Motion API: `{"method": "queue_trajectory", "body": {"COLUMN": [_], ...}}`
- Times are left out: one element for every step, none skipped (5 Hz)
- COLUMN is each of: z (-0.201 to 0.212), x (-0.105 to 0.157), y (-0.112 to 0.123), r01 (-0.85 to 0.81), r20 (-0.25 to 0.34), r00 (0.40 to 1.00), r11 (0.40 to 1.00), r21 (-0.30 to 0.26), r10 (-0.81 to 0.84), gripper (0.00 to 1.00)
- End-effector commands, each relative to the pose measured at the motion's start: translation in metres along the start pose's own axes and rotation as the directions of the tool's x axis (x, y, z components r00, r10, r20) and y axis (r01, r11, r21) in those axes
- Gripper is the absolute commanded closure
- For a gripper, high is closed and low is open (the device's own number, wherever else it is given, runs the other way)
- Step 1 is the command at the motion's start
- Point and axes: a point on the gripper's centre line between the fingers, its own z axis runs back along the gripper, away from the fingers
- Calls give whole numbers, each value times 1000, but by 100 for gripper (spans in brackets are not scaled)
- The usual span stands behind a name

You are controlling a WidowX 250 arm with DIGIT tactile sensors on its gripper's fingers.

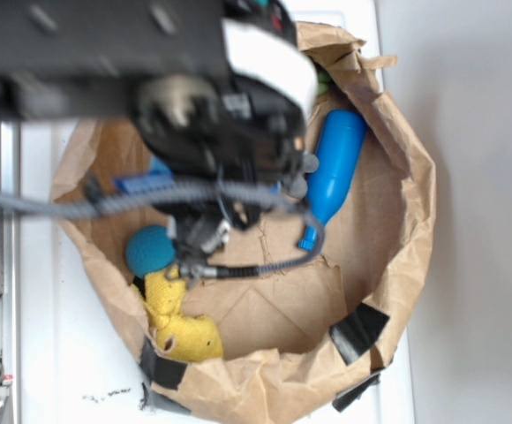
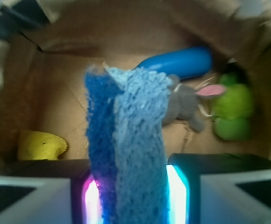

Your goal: Grab the blue sponge.

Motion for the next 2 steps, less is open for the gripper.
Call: {"method": "queue_trajectory", "body": {"z": [29, 23], "x": [6, 4], "y": [-16, -19], "r01": [-60, -57], "r20": [73, 71], "r00": [996, 996], "r11": [998, 998], "r21": [0, 14], "r10": [60, 56], "gripper": [100, 100]}}
